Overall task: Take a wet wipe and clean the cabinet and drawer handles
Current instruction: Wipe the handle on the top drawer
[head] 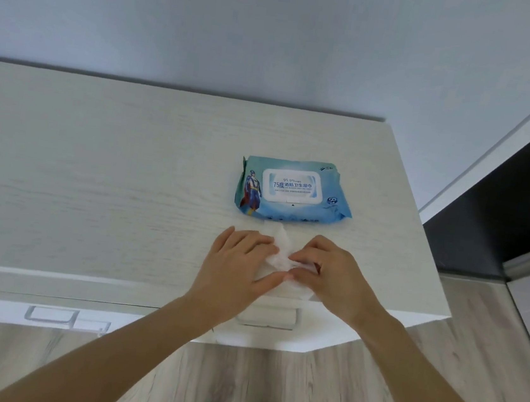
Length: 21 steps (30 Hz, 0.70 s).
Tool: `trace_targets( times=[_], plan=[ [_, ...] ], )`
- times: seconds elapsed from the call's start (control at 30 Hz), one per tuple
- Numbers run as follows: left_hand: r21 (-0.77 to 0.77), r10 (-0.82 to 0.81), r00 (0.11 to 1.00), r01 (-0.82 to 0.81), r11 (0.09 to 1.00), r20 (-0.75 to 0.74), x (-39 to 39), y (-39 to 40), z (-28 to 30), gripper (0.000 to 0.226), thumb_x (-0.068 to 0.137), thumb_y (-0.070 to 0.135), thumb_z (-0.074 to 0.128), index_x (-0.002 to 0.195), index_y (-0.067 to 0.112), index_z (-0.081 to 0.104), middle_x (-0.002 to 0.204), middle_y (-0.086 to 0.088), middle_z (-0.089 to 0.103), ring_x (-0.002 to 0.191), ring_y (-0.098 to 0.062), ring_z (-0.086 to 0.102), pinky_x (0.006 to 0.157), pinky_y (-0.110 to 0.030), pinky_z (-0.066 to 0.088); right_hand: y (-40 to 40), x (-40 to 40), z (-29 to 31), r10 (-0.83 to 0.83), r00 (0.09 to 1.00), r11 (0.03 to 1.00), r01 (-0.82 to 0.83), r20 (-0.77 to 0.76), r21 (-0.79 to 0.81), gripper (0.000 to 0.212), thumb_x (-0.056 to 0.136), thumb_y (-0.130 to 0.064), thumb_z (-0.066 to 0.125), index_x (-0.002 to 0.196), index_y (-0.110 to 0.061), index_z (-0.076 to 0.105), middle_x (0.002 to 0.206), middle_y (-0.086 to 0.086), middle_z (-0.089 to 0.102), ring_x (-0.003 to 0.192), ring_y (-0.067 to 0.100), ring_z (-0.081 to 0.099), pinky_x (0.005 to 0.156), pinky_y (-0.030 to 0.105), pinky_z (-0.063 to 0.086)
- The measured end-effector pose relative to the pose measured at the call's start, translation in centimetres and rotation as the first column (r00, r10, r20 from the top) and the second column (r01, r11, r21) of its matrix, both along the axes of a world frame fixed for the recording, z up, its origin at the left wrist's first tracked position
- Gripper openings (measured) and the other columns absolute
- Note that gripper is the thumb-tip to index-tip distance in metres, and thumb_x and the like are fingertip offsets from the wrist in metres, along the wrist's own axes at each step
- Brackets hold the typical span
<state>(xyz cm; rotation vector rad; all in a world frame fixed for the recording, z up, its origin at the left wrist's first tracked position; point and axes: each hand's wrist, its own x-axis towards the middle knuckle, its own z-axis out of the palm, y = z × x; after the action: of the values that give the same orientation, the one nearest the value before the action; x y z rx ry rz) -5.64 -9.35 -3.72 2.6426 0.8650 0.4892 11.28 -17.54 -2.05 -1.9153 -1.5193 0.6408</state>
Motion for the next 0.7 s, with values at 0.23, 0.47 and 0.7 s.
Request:
trace_targets(
  times=[0.23,0.47,0.7],
  plan=[
    [-0.53,0.323,0.922,-0.167,0.831,0.216,2.0,-0.6,1.3,0.016,0.083,0.035,0.07,0.082,0.039,0.055,0.069,0.014,0.062,0.066,0.003,0.054,0.063,-0.006,0.039,-0.1,0.4,1.3,-0.28,0.862,0.959,0.267,-0.422,-0.091,0.016,0.076,-0.017,0.077,0.067,-0.028,0.07,0.062,-0.012,0.064,0.061,0.002,0.056,0.061,0.018,0.044],
    [-0.187,0.234,0.972,-0.225,0.956,0.029,2.5,-0.9,0.8,0.009,0.088,0.018,0.064,0.095,0.024,0.063,0.092,0.01,0.052,0.088,-0.011,0.047,0.08,-0.02,0.023,-0.6,0.4,1.2,-0.359,0.759,0.923,0.377,-0.544,-0.082,0.012,0.09,-0.023,0.062,0.09,-0.025,0.073,0.074,-0.012,0.069,0.055,0.001,0.061,0.054,0.003,0.042],
    [-0.249,0.195,0.971,-0.155,0.956,0.142,0.6,-1.8,0.5,0.049,0.09,0.05,0.025,0.097,0.03,0.069,0.093,0.025,0.057,0.093,0.001,0.048,0.085,-0.024,0.019,-1.6,-0.9,0.2,-0.178,0.908,0.98,0.2,-0.379,0.019,0.02,0.084,-0.011,0.068,0.09,-0.029,0.072,0.086,-0.009,0.067,0.07,-0.005,0.057,0.067,0.005,0.043]
  ],
)
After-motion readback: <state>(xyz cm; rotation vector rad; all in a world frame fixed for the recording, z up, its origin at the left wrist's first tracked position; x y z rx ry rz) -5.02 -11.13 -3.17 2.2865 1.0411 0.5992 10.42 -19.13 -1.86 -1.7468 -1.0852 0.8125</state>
